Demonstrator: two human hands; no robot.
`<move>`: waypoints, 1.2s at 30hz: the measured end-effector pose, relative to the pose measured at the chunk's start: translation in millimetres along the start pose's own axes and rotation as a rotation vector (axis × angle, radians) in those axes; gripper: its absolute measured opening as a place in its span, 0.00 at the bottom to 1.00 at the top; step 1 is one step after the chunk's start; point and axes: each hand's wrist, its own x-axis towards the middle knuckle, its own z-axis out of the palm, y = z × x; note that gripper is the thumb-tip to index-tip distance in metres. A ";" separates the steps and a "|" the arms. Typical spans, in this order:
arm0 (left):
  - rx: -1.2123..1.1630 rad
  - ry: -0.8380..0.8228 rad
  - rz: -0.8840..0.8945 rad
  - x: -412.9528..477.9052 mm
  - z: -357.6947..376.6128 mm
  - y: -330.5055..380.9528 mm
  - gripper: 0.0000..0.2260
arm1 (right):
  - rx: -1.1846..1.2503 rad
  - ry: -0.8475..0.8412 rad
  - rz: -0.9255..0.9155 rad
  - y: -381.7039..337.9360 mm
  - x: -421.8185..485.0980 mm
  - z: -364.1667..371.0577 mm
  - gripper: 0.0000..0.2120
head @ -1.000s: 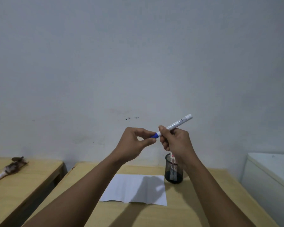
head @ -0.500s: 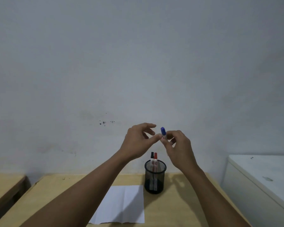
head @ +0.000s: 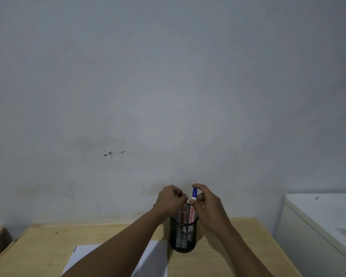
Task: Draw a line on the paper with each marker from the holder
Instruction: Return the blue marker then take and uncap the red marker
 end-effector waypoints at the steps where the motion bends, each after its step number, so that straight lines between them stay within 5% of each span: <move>1: -0.047 -0.001 -0.007 1.7 1.9 -1.6 0.07 | -0.010 0.000 0.010 3.5 0.9 1.9 0.16; 13: -0.357 0.094 0.170 -6.4 -26.6 33.6 0.09 | 0.094 0.203 -0.013 -20.3 -3.6 -9.9 0.15; 18: -0.610 0.226 0.198 -34.0 -85.9 80.4 0.08 | 0.142 0.083 -0.080 -61.2 -11.2 -21.0 0.15; 22: -0.705 0.274 0.116 -66.9 -126.1 83.2 0.05 | 0.666 0.169 -0.052 -95.9 -23.8 -30.7 0.07; 25: -0.741 0.247 0.002 -91.9 -141.0 69.8 0.05 | 1.209 0.060 0.043 -126.1 -37.3 -24.4 0.05; 27: -0.756 0.221 -0.045 -109.3 -147.3 60.6 0.05 | 1.335 0.016 0.080 -146.7 -46.4 -12.2 0.04; 36: -0.820 0.304 -0.212 -136.4 -193.4 21.4 0.08 | 1.068 -0.022 -0.106 -191.9 -72.7 36.1 0.07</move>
